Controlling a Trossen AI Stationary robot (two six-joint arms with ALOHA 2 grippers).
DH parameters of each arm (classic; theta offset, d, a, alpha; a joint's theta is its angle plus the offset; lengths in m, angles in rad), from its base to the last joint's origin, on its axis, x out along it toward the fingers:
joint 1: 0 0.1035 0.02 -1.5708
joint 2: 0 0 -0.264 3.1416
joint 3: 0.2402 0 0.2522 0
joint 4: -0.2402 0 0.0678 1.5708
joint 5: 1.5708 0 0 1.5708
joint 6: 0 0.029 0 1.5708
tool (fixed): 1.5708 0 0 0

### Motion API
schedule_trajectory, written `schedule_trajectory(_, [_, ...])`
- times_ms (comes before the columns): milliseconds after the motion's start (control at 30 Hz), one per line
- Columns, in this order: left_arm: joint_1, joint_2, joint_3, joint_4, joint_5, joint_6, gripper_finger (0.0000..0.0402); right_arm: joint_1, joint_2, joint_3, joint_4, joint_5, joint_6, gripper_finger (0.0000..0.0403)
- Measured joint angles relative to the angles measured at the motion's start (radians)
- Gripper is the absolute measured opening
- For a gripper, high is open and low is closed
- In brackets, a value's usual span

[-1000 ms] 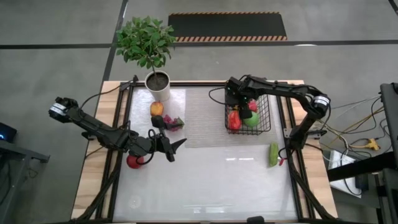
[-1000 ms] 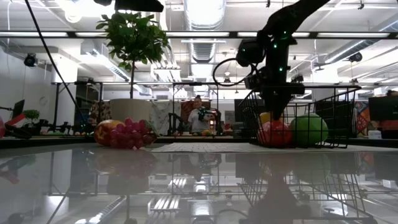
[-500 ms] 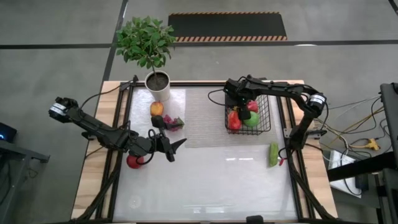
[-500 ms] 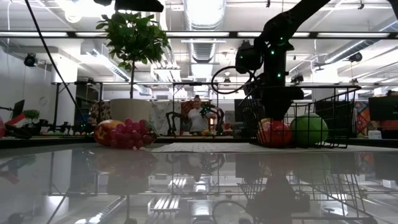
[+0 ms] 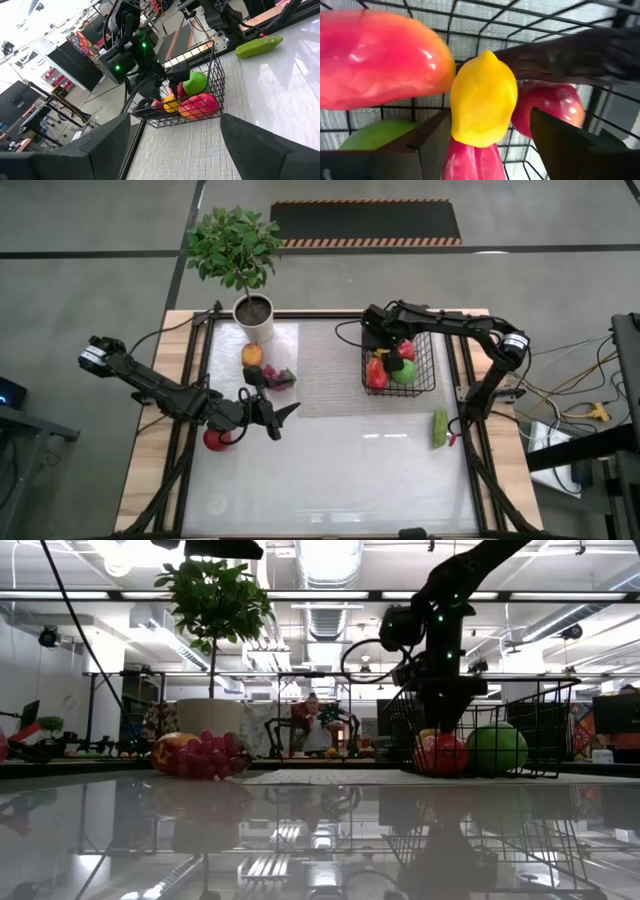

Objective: Build produce basket
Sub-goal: Put the yellow lemon into the wire basket, then put the purple grapes into the wire basket

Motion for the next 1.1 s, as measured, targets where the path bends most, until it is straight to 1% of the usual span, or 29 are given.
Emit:
schedule_trajectory(200, [0.000, 0.000, 0.000, 0.000, 0.000, 0.000, 0.0290, 0.000, -0.049, 0.024, -0.029, 0.002, 0.040, 0.0254])
schedule_trajectory(367, [0.001, 0.000, 0.000, 0.000, 0.000, 0.000, 0.0290, 0.020, -0.082, 0.100, -0.099, -0.002, 0.104, 0.0253])
schedule_trajectory(500, [0.001, 0.000, 0.000, 0.000, 0.000, 0.000, 0.0290, 0.068, -0.115, 0.176, -0.179, -0.016, 0.194, 0.0243])
schedule_trajectory(567, [0.002, 0.000, 0.000, 0.000, 0.000, 0.000, 0.0290, 0.106, -0.135, 0.209, -0.207, -0.022, 0.253, 0.0237])
schedule_trajectory(633, [0.002, 0.000, 0.000, 0.000, 0.000, 0.000, 0.0290, 0.146, -0.163, 0.229, -0.217, -0.058, 0.321, 0.0229])
schedule_trajectory(733, [0.002, 0.000, 0.000, 0.001, 0.000, 0.000, 0.0290, 0.220, -0.215, 0.235, -0.216, -0.139, 0.417, 0.0216])
schedule_trajectory(833, [0.002, 0.000, 0.000, 0.001, 0.000, 0.002, 0.0290, 0.311, -0.265, 0.217, -0.192, -0.165, 0.515, 0.0203])
schedule_trajectory(933, [0.002, 0.000, 0.000, 0.001, 0.000, 0.001, 0.0290, 0.412, -0.311, 0.181, -0.122, -0.165, 0.594, 0.0190])
schedule_trajectory(1000, [0.002, 0.000, 0.001, 0.001, 0.000, -0.018, 0.0290, 0.483, -0.338, 0.148, -0.066, -0.165, 0.615, 0.0182])
schedule_trajectory(1100, [0.002, 0.001, 0.000, 0.001, 0.001, -0.096, 0.0290, 0.578, -0.367, 0.093, 0.044, -0.162, 0.630, 0.0172])
